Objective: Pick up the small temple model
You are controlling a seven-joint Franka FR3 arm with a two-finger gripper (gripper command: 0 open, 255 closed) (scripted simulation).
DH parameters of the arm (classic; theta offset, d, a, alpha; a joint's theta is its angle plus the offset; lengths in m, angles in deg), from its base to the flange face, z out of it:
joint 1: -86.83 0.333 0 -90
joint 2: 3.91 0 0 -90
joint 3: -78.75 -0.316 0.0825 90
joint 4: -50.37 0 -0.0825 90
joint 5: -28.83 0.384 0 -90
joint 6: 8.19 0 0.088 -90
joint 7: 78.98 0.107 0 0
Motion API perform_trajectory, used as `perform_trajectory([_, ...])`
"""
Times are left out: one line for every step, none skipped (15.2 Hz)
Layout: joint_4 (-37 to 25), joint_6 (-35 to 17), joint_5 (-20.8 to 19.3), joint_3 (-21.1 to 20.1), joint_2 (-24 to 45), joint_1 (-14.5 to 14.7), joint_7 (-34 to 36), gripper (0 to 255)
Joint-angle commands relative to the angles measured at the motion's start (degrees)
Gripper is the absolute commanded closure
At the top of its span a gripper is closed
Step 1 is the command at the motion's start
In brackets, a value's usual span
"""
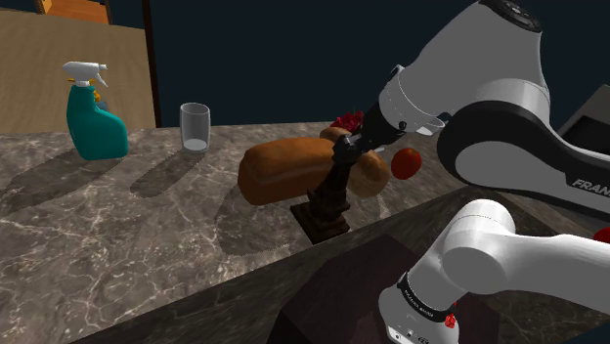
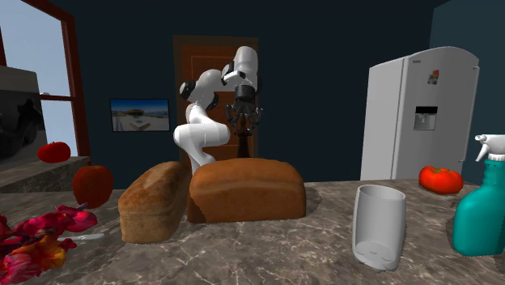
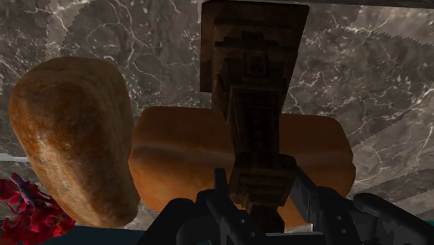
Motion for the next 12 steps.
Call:
perform_trajectory([0.10,0.00,0.03,-0.04,0.04,0.02,0.00,255])
perform_trajectory([0.12,0.00,0.05,-0.06,0.03,0.03,0.02,255])
perform_trajectory([0.14,-0.01,0.04,-0.04,0.01,0.04,0.01,255])
perform_trajectory([0.18,-0.01,0.05,-0.05,-0.02,0.05,0.02,255])
perform_trajectory([0.20,0.03,0.06,-0.05,-0.08,0.08,0.02,255])
perform_trajectory([0.24,0.06,0.01,0.05,-0.15,0.08,-0.04,255])
perform_trajectory([-0.55,0.69,-0.17,0.29,-0.03,-0.09,-0.22,255])
perform_trajectory([-1.35,1.30,-0.34,0.52,0.12,-0.27,-0.39,255])
perform_trajectory([-2.15,1.92,-0.51,0.75,0.27,-0.44,-0.56,255])
perform_trajectory([-2.97,2.53,-0.67,0.97,0.43,-0.62,-0.73,255])
perform_trajectory([-3.78,3.14,-0.83,1.19,0.61,-0.79,-0.89,255])
perform_trajectory([-4.61,3.74,-0.99,1.40,0.80,-0.96,-1.05,255])
